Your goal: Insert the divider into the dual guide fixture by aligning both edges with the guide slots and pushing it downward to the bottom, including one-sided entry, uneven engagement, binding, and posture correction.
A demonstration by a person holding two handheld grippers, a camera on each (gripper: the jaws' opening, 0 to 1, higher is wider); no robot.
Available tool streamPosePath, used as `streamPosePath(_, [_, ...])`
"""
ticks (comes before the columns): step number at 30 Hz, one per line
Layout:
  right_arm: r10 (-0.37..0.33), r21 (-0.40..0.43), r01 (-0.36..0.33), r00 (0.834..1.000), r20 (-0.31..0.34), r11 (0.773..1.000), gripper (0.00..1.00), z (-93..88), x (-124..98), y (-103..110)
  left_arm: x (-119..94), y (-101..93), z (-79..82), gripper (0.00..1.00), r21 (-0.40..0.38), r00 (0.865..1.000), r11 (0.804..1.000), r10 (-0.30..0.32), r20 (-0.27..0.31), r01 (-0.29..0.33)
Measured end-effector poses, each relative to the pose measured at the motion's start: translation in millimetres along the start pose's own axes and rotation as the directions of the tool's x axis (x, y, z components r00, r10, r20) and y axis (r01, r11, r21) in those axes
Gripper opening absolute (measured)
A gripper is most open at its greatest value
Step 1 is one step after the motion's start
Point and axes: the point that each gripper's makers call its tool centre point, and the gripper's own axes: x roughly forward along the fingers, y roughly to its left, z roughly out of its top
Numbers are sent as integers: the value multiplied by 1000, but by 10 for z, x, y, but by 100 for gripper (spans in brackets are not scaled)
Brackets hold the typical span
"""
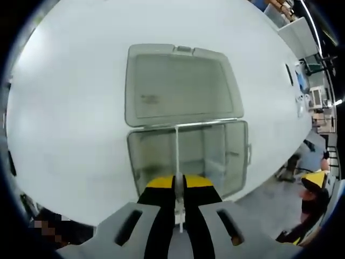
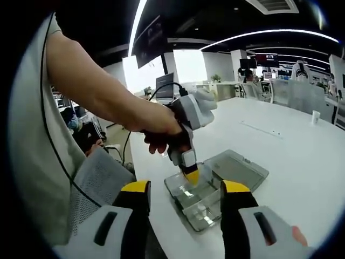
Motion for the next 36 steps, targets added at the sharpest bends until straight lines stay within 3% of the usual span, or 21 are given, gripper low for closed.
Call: streamPosePath(36, [-8,9,8,1000,3,1000,49,-16,-40,-16,-19,32,0,1,2,1000,1000,24,6,-24])
